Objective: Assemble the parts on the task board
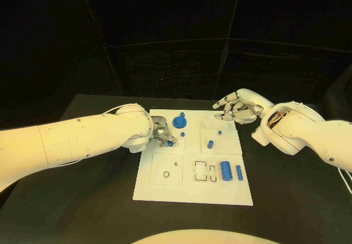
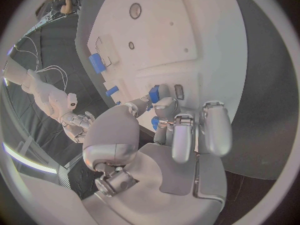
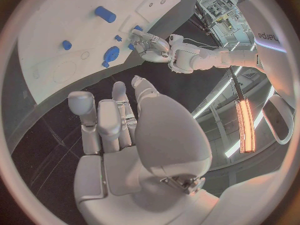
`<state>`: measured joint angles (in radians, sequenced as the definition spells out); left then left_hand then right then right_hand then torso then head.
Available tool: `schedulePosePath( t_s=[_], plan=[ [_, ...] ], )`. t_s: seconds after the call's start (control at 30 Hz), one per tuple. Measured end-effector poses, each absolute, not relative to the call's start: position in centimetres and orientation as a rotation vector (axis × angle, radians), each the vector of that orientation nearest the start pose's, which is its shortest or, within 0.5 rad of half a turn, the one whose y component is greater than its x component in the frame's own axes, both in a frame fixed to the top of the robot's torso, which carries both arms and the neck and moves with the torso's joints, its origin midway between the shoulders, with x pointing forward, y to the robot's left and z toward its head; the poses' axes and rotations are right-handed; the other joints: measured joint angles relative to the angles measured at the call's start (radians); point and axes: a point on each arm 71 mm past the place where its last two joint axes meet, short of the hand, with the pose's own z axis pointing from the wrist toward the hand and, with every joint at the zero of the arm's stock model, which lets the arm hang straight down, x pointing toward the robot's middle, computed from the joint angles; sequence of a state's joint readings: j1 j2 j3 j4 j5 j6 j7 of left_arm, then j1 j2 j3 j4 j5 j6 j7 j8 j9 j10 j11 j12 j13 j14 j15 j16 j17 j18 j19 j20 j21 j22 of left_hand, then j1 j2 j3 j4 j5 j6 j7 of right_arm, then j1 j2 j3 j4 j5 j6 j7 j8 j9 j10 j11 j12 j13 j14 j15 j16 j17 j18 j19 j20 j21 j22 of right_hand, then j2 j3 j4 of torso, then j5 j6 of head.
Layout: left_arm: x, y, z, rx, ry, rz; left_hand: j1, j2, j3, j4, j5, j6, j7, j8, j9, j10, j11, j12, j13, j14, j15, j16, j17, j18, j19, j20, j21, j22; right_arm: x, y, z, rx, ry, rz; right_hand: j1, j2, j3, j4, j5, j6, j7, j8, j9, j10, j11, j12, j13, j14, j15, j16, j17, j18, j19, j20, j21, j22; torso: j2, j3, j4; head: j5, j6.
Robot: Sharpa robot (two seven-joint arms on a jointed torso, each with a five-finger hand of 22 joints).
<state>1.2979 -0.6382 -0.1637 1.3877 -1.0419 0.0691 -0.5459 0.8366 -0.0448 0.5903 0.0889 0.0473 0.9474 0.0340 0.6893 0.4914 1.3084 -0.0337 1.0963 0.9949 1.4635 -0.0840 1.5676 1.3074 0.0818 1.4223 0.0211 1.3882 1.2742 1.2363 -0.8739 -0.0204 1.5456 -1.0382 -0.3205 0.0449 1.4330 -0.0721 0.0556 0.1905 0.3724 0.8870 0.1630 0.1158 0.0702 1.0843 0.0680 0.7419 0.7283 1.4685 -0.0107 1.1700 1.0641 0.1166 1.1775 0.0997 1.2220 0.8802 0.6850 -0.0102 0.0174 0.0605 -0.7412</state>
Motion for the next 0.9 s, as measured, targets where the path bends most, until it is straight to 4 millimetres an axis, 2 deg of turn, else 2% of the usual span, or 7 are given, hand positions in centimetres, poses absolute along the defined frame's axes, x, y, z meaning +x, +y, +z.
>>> schedulePosePath(
  t_s=[0.07,0.2,0.3,0.37,0.43,0.73,0.9],
  plan=[
    [50.0,15.8,-22.7,-0.133,2.307,-0.371,-0.028,-0.008,-0.025,0.019,0.0,0.005,-0.002,0.0,0.0,0.001,0.001,0.006,0.002,0.0,0.0,0.0,0.0,-0.013,0.0,0.0,0.004,0.003,48.9,-20.7,-15.6,0.158,1.658,0.955,0.0,0.0,0.001,0.001,0.0,0.0,0.0,0.0,0.0,0.0,0.0,0.0,0.0,0.0,0.0,0.0,0.0,0.0,0.0,0.0,0.0,-0.001,0.0,0.0,0.0003,0.0,0.0],
    [50.1,15.9,-22.8,-0.136,2.307,-0.368,-0.072,-0.033,-0.105,0.055,0.0,0.012,-0.002,0.0,-0.001,0.005,-0.002,0.009,0.007,0.002,-0.002,0.0,0.0,-0.013,0.003,-0.003,0.004,0.008,48.9,-20.7,-15.6,0.158,1.658,0.955,0.0,0.0,0.001,0.001,0.0,0.0,0.0,0.0,0.0,0.0,0.0,0.0,0.0,0.0,0.0,-0.006,-0.004,0.0,0.0,0.0,-0.005,-0.005,0.0,0.0,0.0004,0.0,0.001],
    [50.1,15.9,-22.8,-0.14,2.306,-0.367,-0.088,-0.038,-0.156,0.075,0.0,0.016,-0.006,-0.001,-0.002,0.01,-0.007,0.011,0.012,0.004,-0.004,0.0,0.0,-0.013,0.007,-0.003,0.009,0.014,48.9,-20.6,-15.7,0.158,1.658,0.956,0.0,0.0,-0.002,0.004,0.0,-0.003,-0.003,0.0,0.0,0.0,0.0,0.0,-0.002,-0.004,0.004,-0.012,-0.009,0.0,-0.007,0.0,-0.012,-0.015,0.0,-0.0004,0.0005,0.0,0.001],
    [50.1,16.0,-22.8,-0.141,2.305,-0.367,-0.088,-0.038,-0.189,0.085,0.0,0.016,-0.006,-0.001,-0.002,0.01,-0.007,0.015,0.014,0.004,-0.004,0.0,0.0,-0.013,0.01,-0.003,0.009,0.016,48.9,-20.6,-15.7,0.158,1.658,0.956,0.0,0.0,-0.002,0.004,0.0,-0.003,-0.003,0.0,0.0,0.0,0.0,-0.004,-0.002,-0.004,0.004,-0.016,-0.014,0.001,-0.009,-0.001,-0.015,-0.022,0.0,-0.0005,0.0005,0.0,0.001],
    [50.1,16.0,-22.8,-0.143,2.304,-0.367,-0.088,-0.038,-0.214,0.091,0.0,0.017,-0.006,-0.003,-0.002,0.01,-0.007,0.015,0.015,0.004,-0.004,0.0,0.0,-0.013,0.01,-0.003,0.009,0.017,48.9,-20.6,-15.7,0.158,1.658,0.956,0.0,0.0,-0.005,0.007,0.0,-0.003,-0.003,0.0,0.0,0.0,0.0,-0.004,-0.003,-0.006,0.001,-0.016,-0.016,0.016,-0.013,0.002,-0.015,-0.025,0.0,-0.0006,0.0005,-0.001,0.001],
    [49.8,16.7,-22.6,-0.159,2.296,-0.37,-0.068,-0.018,-0.304,0.109,0.0,0.019,-0.009,-0.008,-0.006,0.01,-0.007,0.015,0.013,0.0,-0.007,0.0,0.0,-0.013,0.01,-0.003,0.009,0.018,49.0,-20.7,-15.7,0.159,1.657,0.955,0.0,0.0,-0.005,0.007,0.0,-0.003,-0.003,0.0,0.0,0.0,0.0,-0.004,-0.003,-0.007,0.0,-0.02,-0.02,0.016,-0.013,0.002,-0.02,-0.03,0.0,-0.0006,0.0005,-0.004,0.001],
    [50.2,16.9,-20.7,-0.186,2.26,-0.404,-0.044,-0.011,-0.341,0.111,0.0,0.019,-0.009,-0.008,-0.006,0.01,-0.007,0.002,-0.003,0.0,-0.007,0.0,0.0,-0.013,0.01,-0.003,0.008,0.007,49.1,-20.8,-15.7,0.162,1.657,0.952,0.0,0.0,-0.005,0.007,0.0,-0.003,-0.003,0.0,0.0,0.0,0.0,-0.004,-0.003,-0.007,0.0,-0.02,-0.02,0.016,-0.013,0.002,-0.02,-0.03,-0.001,-0.0007,0.0011,-0.005,0.003]
  ],
)
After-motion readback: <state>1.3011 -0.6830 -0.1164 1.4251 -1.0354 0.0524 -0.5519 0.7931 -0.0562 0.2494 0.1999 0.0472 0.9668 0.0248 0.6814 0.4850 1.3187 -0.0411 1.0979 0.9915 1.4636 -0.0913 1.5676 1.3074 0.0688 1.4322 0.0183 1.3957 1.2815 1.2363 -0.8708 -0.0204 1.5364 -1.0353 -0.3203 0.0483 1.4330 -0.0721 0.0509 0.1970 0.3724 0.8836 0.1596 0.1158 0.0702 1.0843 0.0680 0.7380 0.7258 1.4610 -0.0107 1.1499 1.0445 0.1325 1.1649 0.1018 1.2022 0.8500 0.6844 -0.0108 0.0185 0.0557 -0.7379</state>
